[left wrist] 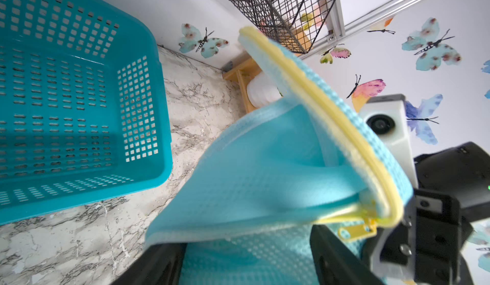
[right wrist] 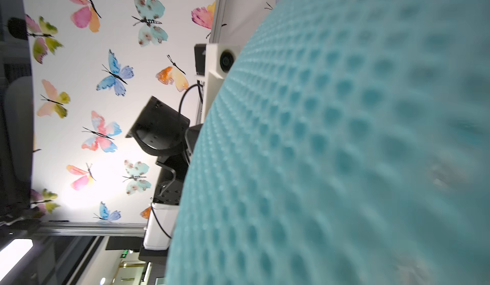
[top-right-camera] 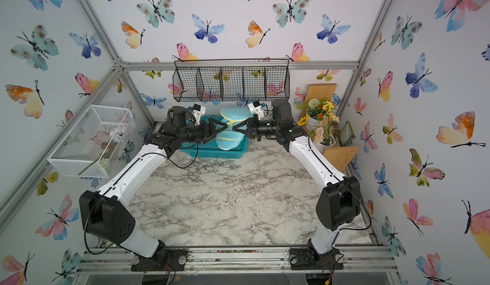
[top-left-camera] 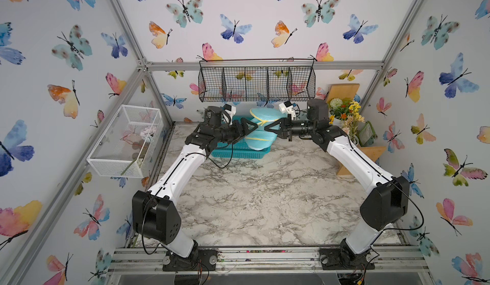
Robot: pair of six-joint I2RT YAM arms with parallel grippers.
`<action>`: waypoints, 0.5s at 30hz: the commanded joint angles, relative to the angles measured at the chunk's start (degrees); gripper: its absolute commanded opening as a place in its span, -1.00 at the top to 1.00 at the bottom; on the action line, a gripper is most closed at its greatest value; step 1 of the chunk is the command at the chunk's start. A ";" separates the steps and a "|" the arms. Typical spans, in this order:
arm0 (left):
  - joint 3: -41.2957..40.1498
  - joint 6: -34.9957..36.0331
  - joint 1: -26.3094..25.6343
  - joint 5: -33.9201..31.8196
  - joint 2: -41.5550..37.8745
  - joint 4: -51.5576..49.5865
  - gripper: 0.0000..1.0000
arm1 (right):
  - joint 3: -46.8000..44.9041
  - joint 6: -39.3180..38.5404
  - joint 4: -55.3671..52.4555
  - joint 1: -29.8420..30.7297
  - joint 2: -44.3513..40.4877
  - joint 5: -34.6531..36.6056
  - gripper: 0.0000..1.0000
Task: Turn the laundry bag inside out
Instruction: Turn over the laundry bag.
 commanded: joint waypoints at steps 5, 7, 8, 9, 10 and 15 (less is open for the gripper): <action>-11.46 -12.08 1.92 6.39 -2.85 16.33 -0.61 | -1.36 26.16 43.22 -0.76 -1.08 -7.98 0.94; -12.98 -15.04 1.49 7.18 -2.94 20.27 -0.61 | -1.86 29.15 47.42 -0.71 -0.08 -7.16 0.94; -13.38 -15.67 1.37 7.27 -2.96 21.18 -0.61 | -1.64 30.07 48.56 -0.67 0.60 -7.40 0.94; -13.86 -17.10 1.22 7.61 -3.00 22.95 -0.61 | -1.55 30.51 49.14 -0.67 0.99 -7.60 0.94; -14.22 -18.09 1.25 7.97 -2.92 24.31 -0.61 | -1.97 31.11 50.13 -0.67 1.29 -7.45 0.94; -15.50 -24.69 1.03 9.64 -2.30 32.18 -0.61 | -5.01 32.21 52.76 -0.25 2.44 -7.61 0.95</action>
